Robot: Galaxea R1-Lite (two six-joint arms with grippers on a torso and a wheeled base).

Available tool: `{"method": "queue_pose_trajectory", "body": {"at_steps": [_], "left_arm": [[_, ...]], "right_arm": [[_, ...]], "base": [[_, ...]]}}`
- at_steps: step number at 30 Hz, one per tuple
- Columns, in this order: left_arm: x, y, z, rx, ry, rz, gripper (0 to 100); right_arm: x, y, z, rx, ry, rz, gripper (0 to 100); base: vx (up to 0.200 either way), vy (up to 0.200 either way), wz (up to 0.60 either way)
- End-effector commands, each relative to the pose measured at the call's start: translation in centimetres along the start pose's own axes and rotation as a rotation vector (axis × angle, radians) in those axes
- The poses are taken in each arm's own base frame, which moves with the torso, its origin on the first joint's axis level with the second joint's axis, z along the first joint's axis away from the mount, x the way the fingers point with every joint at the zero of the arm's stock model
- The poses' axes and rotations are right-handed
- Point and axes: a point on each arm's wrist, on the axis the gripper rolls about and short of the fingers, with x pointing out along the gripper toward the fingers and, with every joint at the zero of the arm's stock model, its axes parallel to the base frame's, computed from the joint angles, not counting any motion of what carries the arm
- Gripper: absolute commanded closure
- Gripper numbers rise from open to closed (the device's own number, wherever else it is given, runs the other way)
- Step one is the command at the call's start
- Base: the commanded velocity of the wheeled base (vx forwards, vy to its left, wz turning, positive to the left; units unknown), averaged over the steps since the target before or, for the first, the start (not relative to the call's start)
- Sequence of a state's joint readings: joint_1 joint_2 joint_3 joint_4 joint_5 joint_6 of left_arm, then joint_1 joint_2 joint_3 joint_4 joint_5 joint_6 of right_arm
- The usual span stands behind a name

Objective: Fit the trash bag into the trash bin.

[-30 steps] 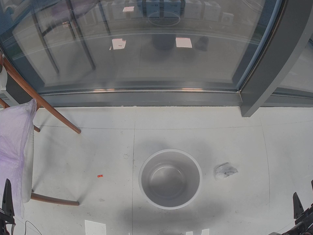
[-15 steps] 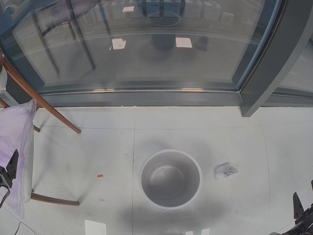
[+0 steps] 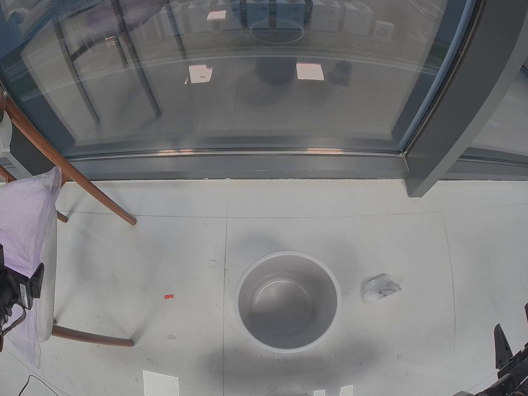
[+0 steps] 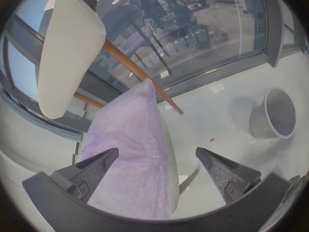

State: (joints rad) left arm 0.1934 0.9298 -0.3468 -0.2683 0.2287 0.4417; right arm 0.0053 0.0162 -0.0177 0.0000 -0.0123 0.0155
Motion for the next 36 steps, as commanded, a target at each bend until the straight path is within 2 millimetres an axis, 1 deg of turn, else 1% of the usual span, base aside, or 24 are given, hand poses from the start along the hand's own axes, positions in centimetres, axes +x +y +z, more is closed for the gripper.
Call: {"method": "queue_pose_trajectory", "body": {"at_steps": [1, 4, 10, 16, 22, 23, 26, 30, 31, 36], "left_arm": [[2.0, -0.6, -0.3, 0.021, 0.095, -0.031, 0], [2.6, -0.5, -0.8, 0.025, 0.139, -0.024, 0], [4.4, -1.1, -1.5, 0.060, 0.227, -0.062, 0], [5.6, -1.3, -1.6, 0.068, 0.252, -0.074, 0], [7.4, -1.1, -1.2, 0.060, 0.259, -0.062, 0], [7.4, -1.1, -1.2, 0.060, 0.259, -0.062, 0], [8.7, -0.8, -0.3, 0.056, 0.246, -0.061, 0], [9.3, -0.8, 0.0, 0.059, 0.245, -0.071, 0], [9.5, -0.9, 0.0, 0.058, 0.244, -0.079, 100], [9.8, -0.8, 0.3, 0.057, 0.230, -0.080, 100]], "right_arm": [[0.1, 0.0, -0.5, 0.000, 0.011, 0.001, 0], [0.1, 0.0, -0.5, 0.000, 0.011, -0.001, 0], [0.1, 0.0, -0.5, 0.000, 0.011, -0.001, 0], [0.1, 0.0, -0.5, 0.001, 0.011, -0.002, 0], [0.1, 0.0, -0.5, 0.001, 0.011, -0.001, 0], [0.1, 0.0, -0.5, 0.001, 0.011, -0.001, 0], [0.1, 0.0, -0.5, 0.003, 0.011, -0.001, 0], [0.1, 0.0, -0.5, 0.001, 0.011, -0.002, 0], [0.1, 0.0, -0.5, 0.001, 0.011, -0.001, 0], [0.1, 0.0, -0.5, 0.001, 0.011, 0.001, 0]], "base": [[0.000, 0.000, 0.00], [0.000, 0.000, 0.00], [0.000, 0.000, 0.00], [0.000, 0.000, 0.00], [0.000, 0.000, 0.00], [0.000, 0.000, 0.00], [0.000, 0.000, 0.00], [0.000, 0.000, 0.00], [0.000, 0.000, 0.00], [0.000, 0.000, 0.00]]}}
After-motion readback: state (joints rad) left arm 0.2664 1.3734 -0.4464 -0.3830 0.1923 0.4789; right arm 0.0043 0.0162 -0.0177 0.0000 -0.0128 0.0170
